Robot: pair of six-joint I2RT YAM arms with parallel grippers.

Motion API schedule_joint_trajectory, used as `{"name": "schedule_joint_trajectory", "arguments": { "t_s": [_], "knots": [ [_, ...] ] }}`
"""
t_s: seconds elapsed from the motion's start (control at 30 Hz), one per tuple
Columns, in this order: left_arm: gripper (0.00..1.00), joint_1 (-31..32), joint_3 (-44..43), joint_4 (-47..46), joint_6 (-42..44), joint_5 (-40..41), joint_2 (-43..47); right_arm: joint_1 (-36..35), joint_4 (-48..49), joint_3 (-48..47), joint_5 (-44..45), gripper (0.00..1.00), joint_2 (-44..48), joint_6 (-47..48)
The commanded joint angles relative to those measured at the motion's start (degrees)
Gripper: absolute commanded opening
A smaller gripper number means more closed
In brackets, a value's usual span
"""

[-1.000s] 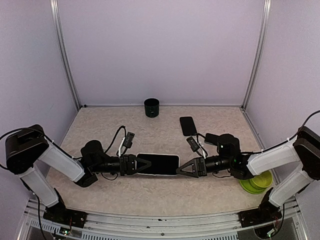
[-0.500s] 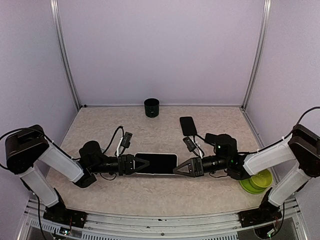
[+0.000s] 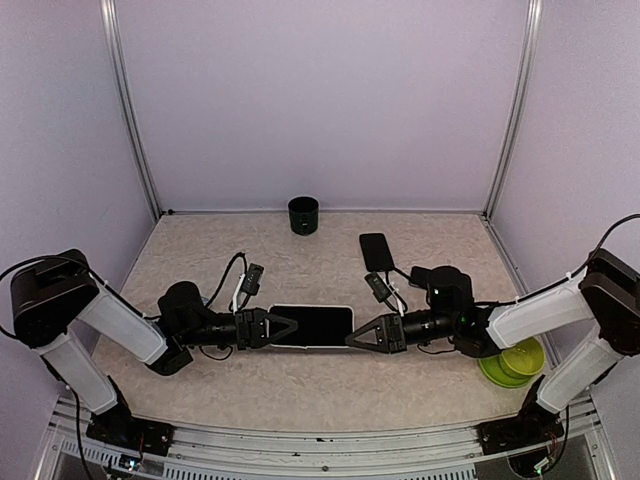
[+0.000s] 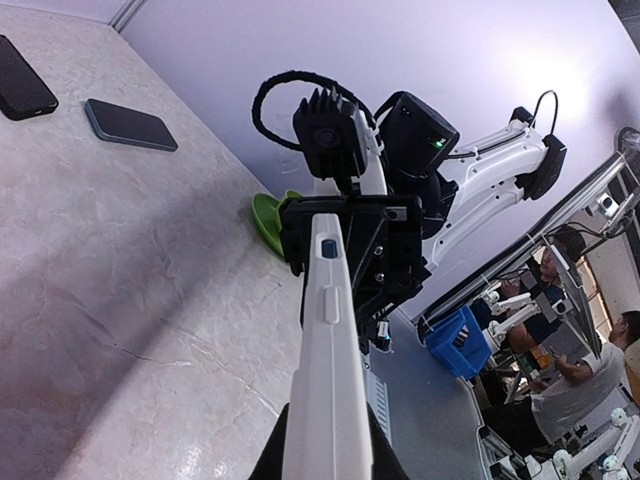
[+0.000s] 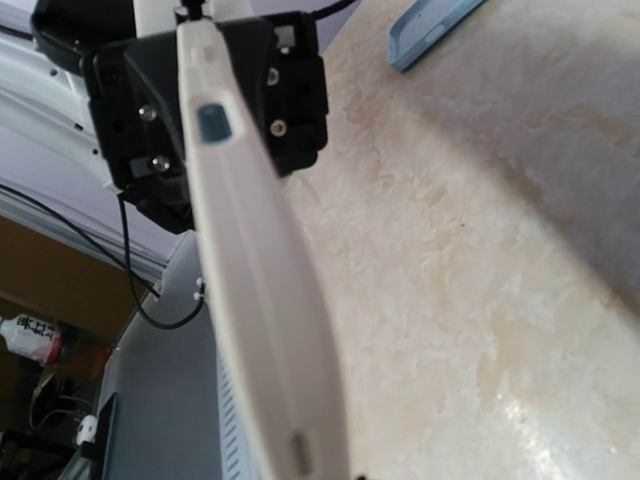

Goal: Put the phone into the phone case
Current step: Press the corner of the phone case at the bottom right corner of the phone case, then pass from the left arm to the right

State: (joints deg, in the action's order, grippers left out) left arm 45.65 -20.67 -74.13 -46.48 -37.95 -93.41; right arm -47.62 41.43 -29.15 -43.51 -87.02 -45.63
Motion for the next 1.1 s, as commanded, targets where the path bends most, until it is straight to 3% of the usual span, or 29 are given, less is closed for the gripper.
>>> {"name": "schedule_joint_trajectory", "arguments": {
  "t_s": [0.0, 0.1, 0.2, 0.63, 0.87, 1.07],
  "knots": [
    [0.0, -0.12, -0.47, -3.51, 1.43, -0.18, 0.13, -0.64, -4.46, -1.77, 2.98, 0.16, 2.78, 2.14],
    [0.0, -0.12, -0.44, -1.89, 2.06, 0.57, 0.53, -0.64, -8.67, -2.26, 4.92, 0.38, 5.06, 4.32],
    [0.0, -0.21, -0.25, -1.41, 2.4, 0.77, 0.97, -0.6, -13.22, -2.58, 7.97, 0.48, 8.15, 6.58],
    [0.0, -0.12, -1.24, -1.56, 1.66, -1.26, -0.09, -0.38, -21.91, -3.67, 16.91, 0.57, 13.5, 10.67],
    [0.0, -0.08, -2.97, 5.65, 4.55, -2.05, 1.12, -1.26, -31.07, -6.5, 22.19, 0.82, 16.18, 18.6],
    [0.0, 0.05, -4.88, 12.78, 7.14, -1.29, 2.14, -2.49, -36.31, -8.56, 27.32, 0.95, 18.24, 24.03]
  ]
}}
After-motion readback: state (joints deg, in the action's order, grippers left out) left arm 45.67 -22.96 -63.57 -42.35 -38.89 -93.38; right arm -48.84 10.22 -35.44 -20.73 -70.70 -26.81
